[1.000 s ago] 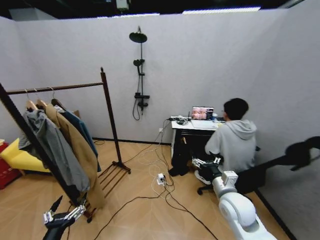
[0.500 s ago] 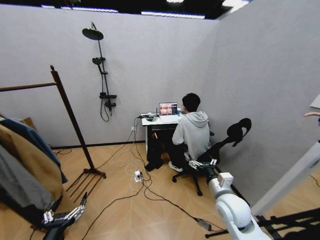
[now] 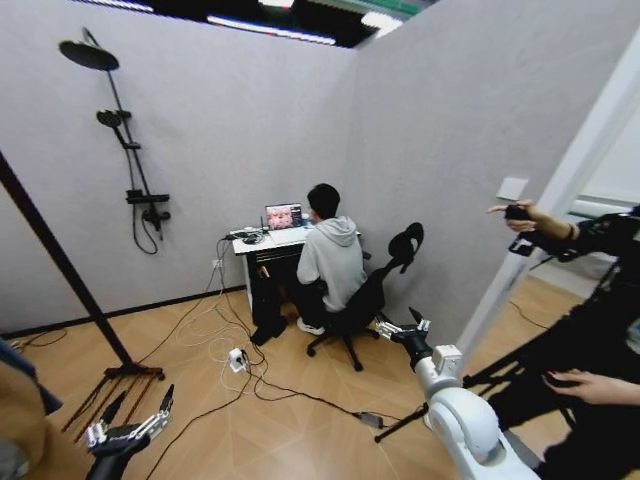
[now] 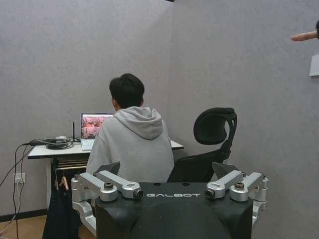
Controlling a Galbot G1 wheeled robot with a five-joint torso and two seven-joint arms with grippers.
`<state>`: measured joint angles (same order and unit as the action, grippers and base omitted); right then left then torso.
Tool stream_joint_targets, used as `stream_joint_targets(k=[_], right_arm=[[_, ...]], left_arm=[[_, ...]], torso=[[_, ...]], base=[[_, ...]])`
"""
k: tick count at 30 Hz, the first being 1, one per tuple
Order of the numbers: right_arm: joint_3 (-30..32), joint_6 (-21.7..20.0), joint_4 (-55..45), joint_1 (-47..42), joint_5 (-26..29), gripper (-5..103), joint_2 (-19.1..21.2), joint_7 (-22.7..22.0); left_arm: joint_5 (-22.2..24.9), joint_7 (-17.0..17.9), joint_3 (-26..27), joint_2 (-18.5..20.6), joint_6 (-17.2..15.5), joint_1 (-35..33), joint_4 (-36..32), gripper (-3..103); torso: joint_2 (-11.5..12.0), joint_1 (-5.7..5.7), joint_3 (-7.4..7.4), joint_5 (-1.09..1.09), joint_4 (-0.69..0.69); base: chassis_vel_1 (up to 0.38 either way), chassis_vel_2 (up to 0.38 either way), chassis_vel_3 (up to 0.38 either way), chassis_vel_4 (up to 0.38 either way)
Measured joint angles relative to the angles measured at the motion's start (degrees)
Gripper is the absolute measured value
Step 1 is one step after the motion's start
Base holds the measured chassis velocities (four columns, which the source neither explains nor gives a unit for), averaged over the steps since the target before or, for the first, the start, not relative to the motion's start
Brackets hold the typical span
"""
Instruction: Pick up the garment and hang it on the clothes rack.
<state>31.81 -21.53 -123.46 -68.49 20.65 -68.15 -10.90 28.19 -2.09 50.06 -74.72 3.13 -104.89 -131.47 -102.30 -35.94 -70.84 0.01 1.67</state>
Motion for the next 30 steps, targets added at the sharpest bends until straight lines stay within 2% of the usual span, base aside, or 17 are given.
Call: stream_joint_targets(k=[7, 9, 17, 20, 23, 30], right_arm=[[-0.1, 0.0, -0.1, -0.1, 0.0, 100, -0.2, 0.0], [-0.3, 0.1, -0.1, -0.2, -0.2, 100, -0.4, 0.0], [-0.9, 1.0, 0.1, -0.6, -0.9, 100, -0.8, 0.0], [-1.0, 1.4, 0.3, -1.0, -1.5, 100, -0.9, 0.1], [-1.1, 1.5, 0.4, -1.0, -1.5, 100, -0.9, 0.1], [-1.6, 1.6, 0.5, -0.7, -1.5, 100, -1.0, 0.2]], left_arm=[[0.0, 0.0, 0.0, 0.0, 0.0, 0.0, 0.0, 100], [0.0, 0.0, 0.0, 0.0, 0.0, 0.0, 0.0, 100], [0.0, 0.0, 0.0, 0.0, 0.0, 0.0, 0.0, 100], [0.0, 0.0, 0.0, 0.0, 0.0, 0.0, 0.0, 100], [0.0, 0.0, 0.0, 0.0, 0.0, 0.0, 0.0, 100], [0.0, 0.0, 0.0, 0.0, 0.0, 0.0, 0.0, 100]], torso=[[0.0, 0.0, 0.0, -0.05, -0.06], [0.0, 0.02, 0.01, 0.03, -0.03], [-0.1, 0.08, 0.03, 0.01, -0.03], [0.0, 0.08, 0.03, -0.05, -0.04], [0.0, 0.05, 0.01, 0.02, 0.0], [0.0, -0.06, -0.02, -0.03, -0.04]], base=[[0.173, -0.178, -0.174, 0.154], [0.225, -0.255, -0.236, 0.197], [0.247, -0.234, -0.235, 0.233], [0.09, -0.037, -0.097, 0.121], [0.023, 0.018, -0.02, 0.037], [-0.01, 0.081, 0.146, 0.022]])
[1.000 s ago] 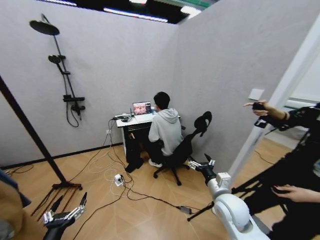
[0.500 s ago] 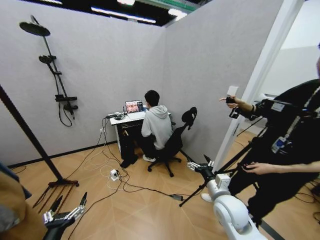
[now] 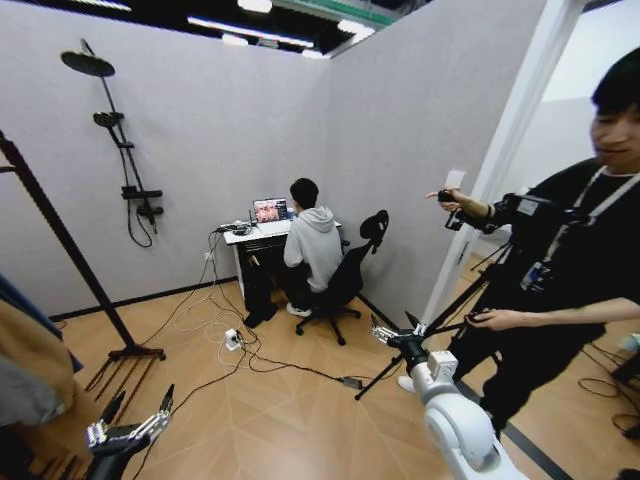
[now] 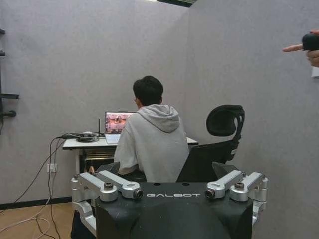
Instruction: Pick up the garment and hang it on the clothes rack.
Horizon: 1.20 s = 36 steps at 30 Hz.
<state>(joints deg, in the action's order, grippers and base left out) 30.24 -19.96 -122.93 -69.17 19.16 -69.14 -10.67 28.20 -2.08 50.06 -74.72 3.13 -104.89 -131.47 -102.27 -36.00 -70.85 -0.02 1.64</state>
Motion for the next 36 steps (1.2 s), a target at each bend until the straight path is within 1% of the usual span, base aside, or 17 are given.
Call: stream_joint_targets(k=[7, 21, 23, 25, 36], right_arm=[[0.0, -0.1, -0.2, -0.4, 0.0, 100, -0.1, 0.0], [0.3, -0.3, -1.0, -1.0, 0.1, 100, 0.0, 0.0], [0.3, -0.3, -1.0, -1.0, 0.1, 100, 0.0, 0.0], [0.2, 0.0, -0.9, -0.9, 0.1, 100, 0.0, 0.0], [0.2, 0.2, -0.8, -1.3, 0.0, 100, -0.1, 0.0]], left_arm=[[0.0, 0.0, 0.0, 0.0, 0.0, 0.0, 0.0, 100], [0.0, 0.0, 0.0, 0.0, 0.0, 0.0, 0.0, 100], [0.0, 0.0, 0.0, 0.0, 0.0, 0.0, 0.0, 100], [0.0, 0.0, 0.0, 0.0, 0.0, 0.0, 0.0, 100], [0.0, 0.0, 0.0, 0.0, 0.0, 0.0, 0.0, 100]], torso=[[0.0, 0.07, 0.02, 0.01, 0.01], [0.0, 0.08, 0.02, 0.01, -0.02], [0.0, 0.07, 0.02, 0.01, -0.01], [0.0, 0.07, 0.02, 0.01, 0.02], [0.0, 0.06, 0.02, 0.02, 0.02]], base=[[0.093, 0.09, 0.063, 0.073], [0.132, 0.082, 0.087, 0.14], [0.0, 0.0, 0.0, 0.0], [0.0, 0.0, 0.0, 0.0], [0.0, 0.0, 0.0, 0.0]])
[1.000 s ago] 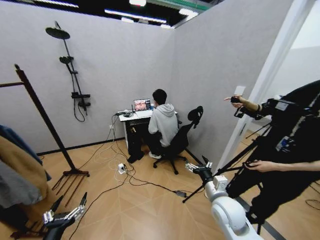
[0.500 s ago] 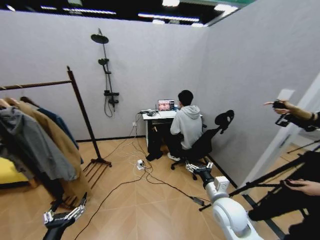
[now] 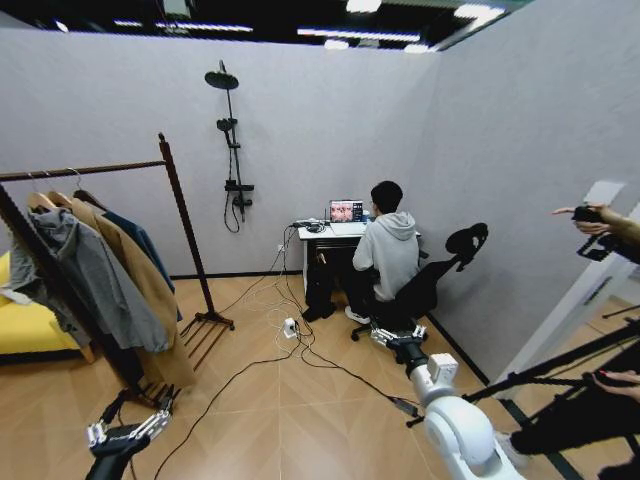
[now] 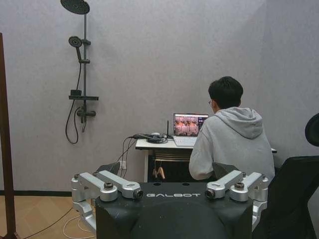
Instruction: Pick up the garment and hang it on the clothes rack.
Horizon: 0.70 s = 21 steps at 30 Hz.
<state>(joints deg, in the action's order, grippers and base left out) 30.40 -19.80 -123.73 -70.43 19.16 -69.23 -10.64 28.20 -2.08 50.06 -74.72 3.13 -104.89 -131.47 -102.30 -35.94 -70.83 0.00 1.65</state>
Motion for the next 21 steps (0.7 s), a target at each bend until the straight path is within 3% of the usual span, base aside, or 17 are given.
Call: stream_joint_targets(k=[21], right_arm=[[-0.1, 0.0, -0.3, -0.2, -0.1, 100, 0.1, 0.0]], left_arm=[[0.0, 0.0, 0.0, 0.0, 0.0, 0.0, 0.0, 100]], torso=[[0.0, 0.02, 0.0, 0.0, -0.01]], base=[[0.08, -0.076, -0.07, 0.072]])
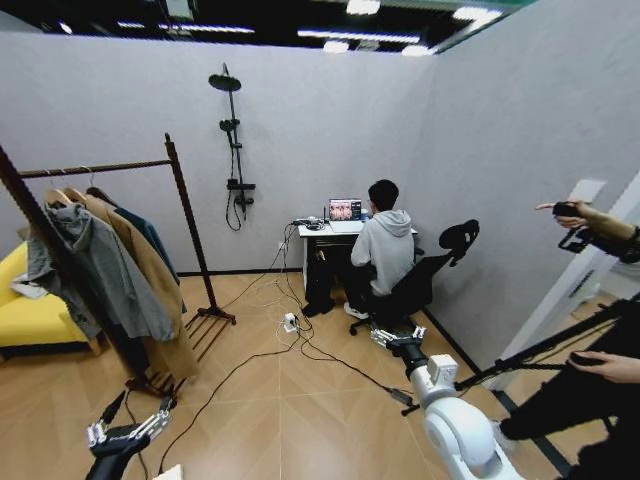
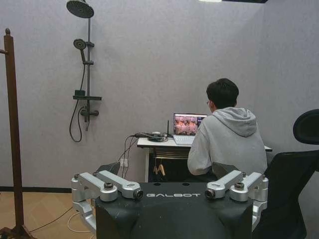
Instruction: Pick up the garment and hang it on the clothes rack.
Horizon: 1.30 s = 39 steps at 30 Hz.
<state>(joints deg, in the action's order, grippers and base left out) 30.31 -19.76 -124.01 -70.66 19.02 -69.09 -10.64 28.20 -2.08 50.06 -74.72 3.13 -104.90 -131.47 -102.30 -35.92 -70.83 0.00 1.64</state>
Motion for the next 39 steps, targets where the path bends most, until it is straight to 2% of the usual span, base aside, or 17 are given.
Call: stream_joint_targets(k=[39], right_arm=[[-0.1, 0.1, 0.2, -0.6, -0.4, 100, -0.5, 0.2]], left_arm=[[0.0, 0.0, 0.0, 0.0, 0.0, 0.0, 0.0, 100]], torso=[[0.0, -0.02, 0.0, 0.0, 0.0]], base=[[0.062, -0.071, -0.066, 0.059]])
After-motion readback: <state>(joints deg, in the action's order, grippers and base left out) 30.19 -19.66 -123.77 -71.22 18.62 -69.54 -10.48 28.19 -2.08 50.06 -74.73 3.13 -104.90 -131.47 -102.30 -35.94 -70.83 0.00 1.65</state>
